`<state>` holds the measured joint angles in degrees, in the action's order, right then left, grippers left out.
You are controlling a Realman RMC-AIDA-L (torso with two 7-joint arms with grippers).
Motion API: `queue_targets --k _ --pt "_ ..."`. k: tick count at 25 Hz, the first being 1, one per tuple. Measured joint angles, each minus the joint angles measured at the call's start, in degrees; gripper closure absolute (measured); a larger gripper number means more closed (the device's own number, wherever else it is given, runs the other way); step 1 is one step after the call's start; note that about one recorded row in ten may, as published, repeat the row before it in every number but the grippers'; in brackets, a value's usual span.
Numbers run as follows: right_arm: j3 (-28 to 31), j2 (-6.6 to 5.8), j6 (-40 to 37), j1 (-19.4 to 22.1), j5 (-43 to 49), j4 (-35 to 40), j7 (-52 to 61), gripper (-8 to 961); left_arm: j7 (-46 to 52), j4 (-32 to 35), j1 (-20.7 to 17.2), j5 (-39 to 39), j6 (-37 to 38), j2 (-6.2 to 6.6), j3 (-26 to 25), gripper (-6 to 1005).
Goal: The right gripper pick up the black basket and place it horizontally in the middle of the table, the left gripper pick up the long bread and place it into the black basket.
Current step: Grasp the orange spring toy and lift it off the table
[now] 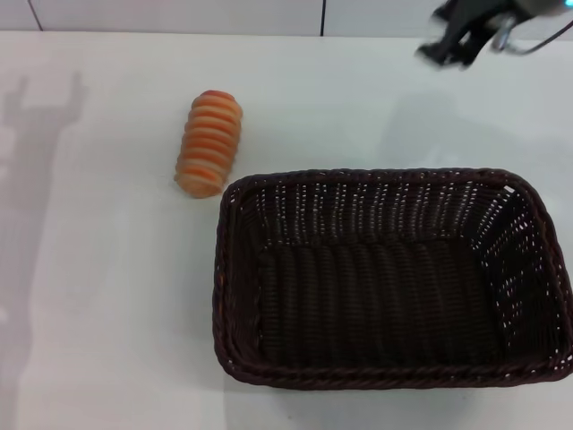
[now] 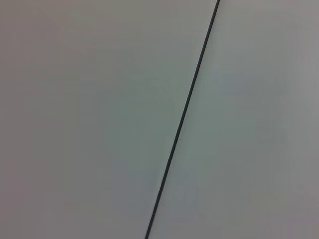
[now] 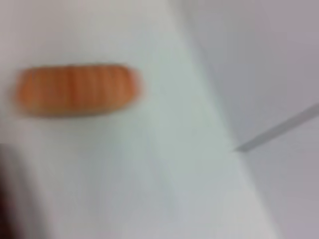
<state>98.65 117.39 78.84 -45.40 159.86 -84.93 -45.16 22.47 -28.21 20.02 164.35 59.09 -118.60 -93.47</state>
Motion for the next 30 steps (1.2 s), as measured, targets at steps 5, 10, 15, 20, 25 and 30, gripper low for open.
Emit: queue_targets --k 5,10,15,20,25,30 --pt "0.9 1.80 -16.3 11.1 3.8 -5.5 3.9 520 1.0 -1.2 -1.2 0.2 1.0 0.12 2.0 222" --pt "-0.5 1.82 -33.7 22.3 -0.8 -6.7 6.9 520 1.0 -1.7 -1.8 0.1 1.0 0.09 3.0 223" --pt "-4.7 1.87 -52.7 31.9 -5.1 -5.5 7.1 520 0.8 -1.8 -1.8 0.1 1.1 0.15 3.1 224" --pt "-9.6 1.91 -66.9 38.1 -5.7 -3.9 7.1 520 0.5 -1.8 -1.6 0.2 1.1 0.25 3.1 226" --pt "-11.9 1.96 -75.6 40.3 -6.3 -0.4 7.3 520 0.7 -2.1 -1.6 0.3 1.1 0.34 3.1 227" --pt "-16.0 1.94 -93.9 43.2 -8.0 6.5 8.6 520 0.8 -2.4 -1.9 0.4 1.2 0.29 3.1 228"
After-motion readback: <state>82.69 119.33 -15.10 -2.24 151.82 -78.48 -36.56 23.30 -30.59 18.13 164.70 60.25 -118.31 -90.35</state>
